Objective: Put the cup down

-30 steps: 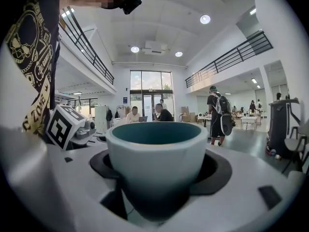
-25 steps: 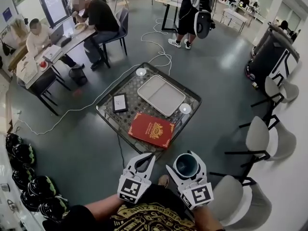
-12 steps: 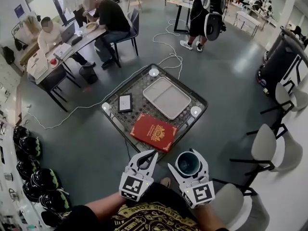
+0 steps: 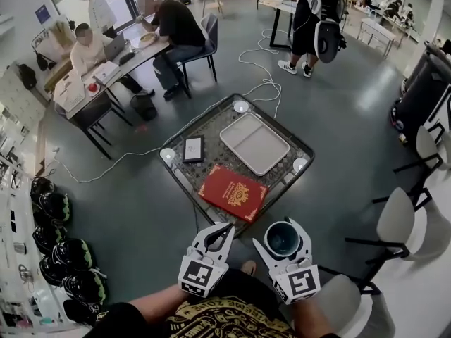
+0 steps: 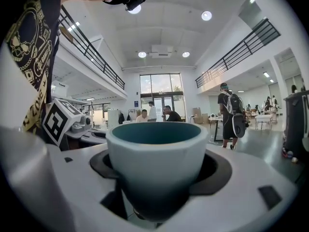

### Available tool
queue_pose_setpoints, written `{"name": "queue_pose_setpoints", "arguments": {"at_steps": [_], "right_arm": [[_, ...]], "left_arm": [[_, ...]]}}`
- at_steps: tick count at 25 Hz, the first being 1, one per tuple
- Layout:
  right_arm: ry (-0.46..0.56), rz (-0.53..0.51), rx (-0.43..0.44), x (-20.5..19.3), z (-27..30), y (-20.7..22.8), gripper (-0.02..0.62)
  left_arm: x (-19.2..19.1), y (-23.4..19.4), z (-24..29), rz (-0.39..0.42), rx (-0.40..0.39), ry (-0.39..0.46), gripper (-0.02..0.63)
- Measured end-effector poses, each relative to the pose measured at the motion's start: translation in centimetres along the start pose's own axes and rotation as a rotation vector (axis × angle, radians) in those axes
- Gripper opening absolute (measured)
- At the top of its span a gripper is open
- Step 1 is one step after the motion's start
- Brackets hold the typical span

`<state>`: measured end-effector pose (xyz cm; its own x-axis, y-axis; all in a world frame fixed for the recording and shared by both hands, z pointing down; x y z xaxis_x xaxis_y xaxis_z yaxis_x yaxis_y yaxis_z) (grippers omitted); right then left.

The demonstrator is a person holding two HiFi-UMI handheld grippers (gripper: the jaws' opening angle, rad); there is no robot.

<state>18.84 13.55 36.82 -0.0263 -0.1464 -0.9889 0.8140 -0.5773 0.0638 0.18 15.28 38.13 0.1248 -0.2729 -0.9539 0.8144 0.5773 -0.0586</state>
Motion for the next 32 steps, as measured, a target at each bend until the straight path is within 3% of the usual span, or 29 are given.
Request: {"name": "queue_pose_setpoints", "arguments": {"at_steps": [7, 18, 32], "right_arm": [[-0.019, 0.002, -0.006, -0.9, 0.7, 0.2, 0.373], [-0.05, 0.0, -0.092, 0.0, 4.7, 1.8, 0.373], [-0.095, -0.013, -0.107, 1.0, 12.3, 2.6, 0.373]], "left_arm": [[-1.0, -0.6, 1.0, -0.012, -0.012, -0.007, 0.003], [0.5, -4.6, 5.4, -0.005, -0.108, 0.002, 0.003], [0.7, -12.2, 8.6, -0.033, -0.097, -0.015, 0.003]]}}
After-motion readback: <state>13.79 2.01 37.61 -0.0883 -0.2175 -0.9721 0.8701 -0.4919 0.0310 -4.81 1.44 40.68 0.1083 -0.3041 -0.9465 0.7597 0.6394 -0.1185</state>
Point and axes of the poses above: the fingertips, and each gripper's own axes: z forward along the fingers, y to its right, x out of its top, the point moved 8 cm from there along -z, backward along the fingers, and after that the axes turned 7 degrees about -x, right-handed, at the moved point
